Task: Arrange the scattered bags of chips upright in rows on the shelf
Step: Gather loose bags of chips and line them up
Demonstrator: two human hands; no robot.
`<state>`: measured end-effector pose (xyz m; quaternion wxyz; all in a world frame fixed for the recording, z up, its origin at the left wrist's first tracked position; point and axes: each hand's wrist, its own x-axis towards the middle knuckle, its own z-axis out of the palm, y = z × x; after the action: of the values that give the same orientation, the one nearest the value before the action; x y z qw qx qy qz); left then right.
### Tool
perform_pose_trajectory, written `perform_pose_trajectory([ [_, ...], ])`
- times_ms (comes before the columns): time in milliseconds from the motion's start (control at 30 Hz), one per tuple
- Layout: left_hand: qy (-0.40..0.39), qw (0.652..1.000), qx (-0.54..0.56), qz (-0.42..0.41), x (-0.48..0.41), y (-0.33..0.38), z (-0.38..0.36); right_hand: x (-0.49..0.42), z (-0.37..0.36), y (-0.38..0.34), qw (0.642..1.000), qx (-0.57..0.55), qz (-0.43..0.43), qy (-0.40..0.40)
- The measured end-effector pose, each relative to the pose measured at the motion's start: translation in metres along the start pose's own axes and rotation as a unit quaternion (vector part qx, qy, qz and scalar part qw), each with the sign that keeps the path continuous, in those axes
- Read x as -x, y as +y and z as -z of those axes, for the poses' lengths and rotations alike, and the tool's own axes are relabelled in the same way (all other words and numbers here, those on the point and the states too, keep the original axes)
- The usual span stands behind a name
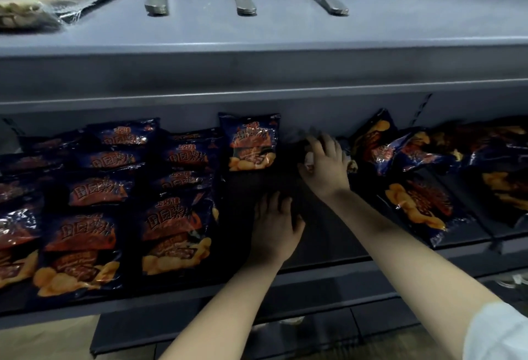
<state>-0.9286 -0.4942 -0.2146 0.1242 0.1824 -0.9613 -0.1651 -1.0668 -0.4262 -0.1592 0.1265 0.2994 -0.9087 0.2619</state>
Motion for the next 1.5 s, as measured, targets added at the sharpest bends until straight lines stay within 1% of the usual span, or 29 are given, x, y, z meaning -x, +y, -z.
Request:
perform_pose_trajectory([
  [67, -0.002, 1.000, -0.002, 0.000, 0.000, 0.001, 0.001, -0.001, 0.005, 0.019, 0.990, 0.114, 0.004, -0.084],
  [100, -0.004, 1.000, -0.001, -0.001, 0.001, 0.001, 0.002, -0.002, 0.007, 0.028, 0.981, 0.145, 0.002, -0.125],
  [167, -0.008, 1.000, 0.002, 0.001, 0.002, 0.001, 0.004, -0.004, 0.010, 0.040, 0.968, 0.163, -0.020, -0.191],
  [233, -0.004, 1.000, -0.001, 0.000, 0.003, 0.001, 0.005, -0.002, 0.009, 0.046, 0.962, 0.166, -0.036, -0.214],
  [367, -0.004, 1.000, -0.008, -0.001, 0.004, 0.001, 0.005, 0.008, 0.007, 0.047, 0.972, 0.157, -0.039, -0.169],
  [433, -0.006, 1.000, -0.006, -0.002, 0.004, 0.001, 0.005, 0.011, 0.009, 0.049, 0.974, 0.157, -0.031, -0.160],
  [667, -0.003, 1.000, -0.004, 0.001, 0.004, 0.000, 0.005, 0.026, 0.007, 0.052, 0.977, 0.146, -0.032, -0.152],
  [967, 0.001, 1.000, -0.005, 0.002, 0.005, 0.001, 0.008, 0.040, 0.015, 0.040, 0.976, 0.136, -0.037, -0.166],
  [1167, 0.022, 1.000, 0.004, 0.000, 0.006, 0.000, 0.005, 0.090, 0.020, 0.028, 0.981, 0.119, 0.005, -0.154],
  [1300, 0.020, 0.999, 0.028, -0.026, 0.006, -0.002, 0.004, 0.111, 0.020, 0.027, 0.983, 0.105, -0.010, -0.150],
  [1433, 0.027, 0.994, 0.067, -0.080, 0.009, -0.004, 0.006, 0.113, 0.021, 0.021, 0.984, 0.094, -0.019, -0.147],
  [1500, 0.015, 0.990, 0.085, -0.111, 0.010, -0.005, 0.008, 0.115, 0.021, 0.019, 0.984, 0.093, -0.020, -0.148],
])
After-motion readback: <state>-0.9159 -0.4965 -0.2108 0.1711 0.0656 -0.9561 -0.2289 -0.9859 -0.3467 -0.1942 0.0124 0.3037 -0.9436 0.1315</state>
